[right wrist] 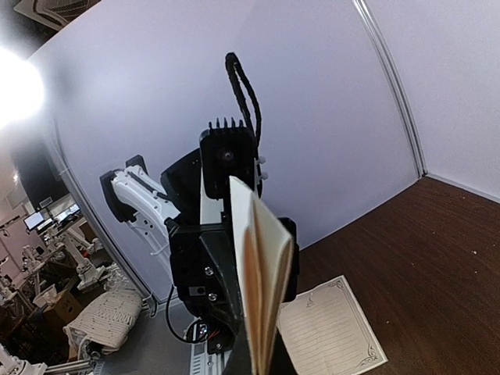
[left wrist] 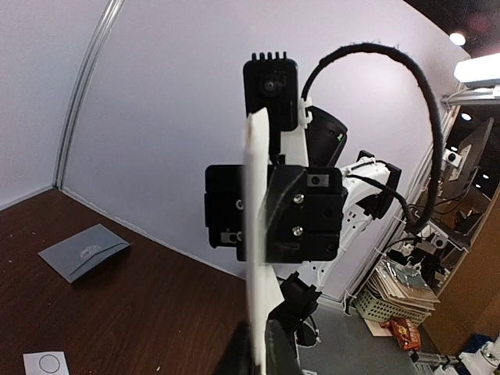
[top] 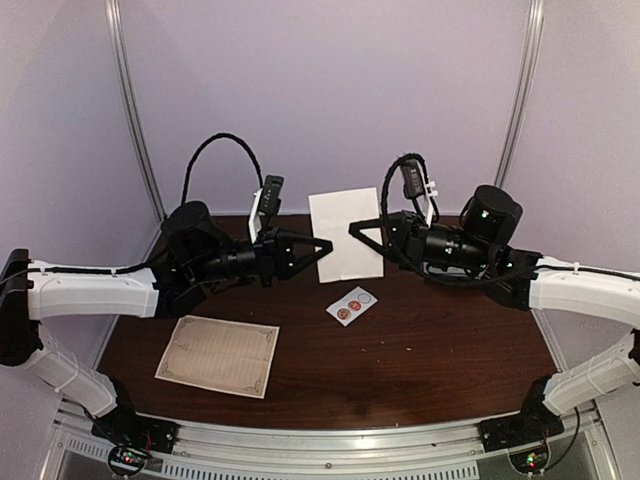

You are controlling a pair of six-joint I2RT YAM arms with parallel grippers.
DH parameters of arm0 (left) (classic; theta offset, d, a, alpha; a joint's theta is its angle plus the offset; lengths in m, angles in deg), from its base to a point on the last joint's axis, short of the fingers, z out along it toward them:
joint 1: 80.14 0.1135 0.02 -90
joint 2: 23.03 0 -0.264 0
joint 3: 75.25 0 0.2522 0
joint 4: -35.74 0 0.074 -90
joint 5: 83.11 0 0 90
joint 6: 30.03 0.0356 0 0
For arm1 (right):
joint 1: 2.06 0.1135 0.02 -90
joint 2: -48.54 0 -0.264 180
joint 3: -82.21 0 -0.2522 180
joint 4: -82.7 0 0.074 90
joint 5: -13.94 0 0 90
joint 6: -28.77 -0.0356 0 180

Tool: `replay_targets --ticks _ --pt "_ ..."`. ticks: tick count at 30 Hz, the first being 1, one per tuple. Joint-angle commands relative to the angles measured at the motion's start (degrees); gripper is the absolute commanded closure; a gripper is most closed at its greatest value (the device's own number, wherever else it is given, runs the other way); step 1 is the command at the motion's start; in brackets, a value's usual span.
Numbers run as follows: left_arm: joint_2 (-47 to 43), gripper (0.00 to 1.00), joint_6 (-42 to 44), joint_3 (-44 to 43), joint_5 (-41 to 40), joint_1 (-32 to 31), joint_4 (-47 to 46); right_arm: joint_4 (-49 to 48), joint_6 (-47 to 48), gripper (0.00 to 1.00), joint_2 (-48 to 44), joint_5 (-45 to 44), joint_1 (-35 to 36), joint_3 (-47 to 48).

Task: Place the letter into the envelope and seal it

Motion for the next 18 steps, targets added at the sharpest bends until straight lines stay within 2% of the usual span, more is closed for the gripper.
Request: replay_targets --ticks 1,3,4,6,10,18 --pt "0.5 1.0 0.2 0.2 2.0 -1.0 -3.4 -2.8 -1.2 0.91 -1.1 -1.9 0.4 -0.2" --pt "0.3 1.0 0.7 0.4 1.9 -1.1 -3.1 -3.2 -1.7 0.67 -1.1 -2.9 0.4 0.0" --pt "0.2 1.0 0.9 0.5 1.8 -1.2 -2.9 -3.6 -2.0 0.58 -1.1 -3.3 0.3 0.1" --pt "0.2 1.0 1.3 0.6 1.7 -1.2 -2.2 -4.2 -2.2 0.51 -1.2 -4.0 0.2 0.5" --pt "0.1 1.0 2.0 0.6 2.1 -1.3 -1.3 -4.6 -2.2 0.51 -0.5 -4.2 0.3 2.3" --pt "0.2 1.0 3.4 0.8 2.4 -1.3 0.7 -7.5 -3.8 0.64 1.5 -3.2 0.3 4.5"
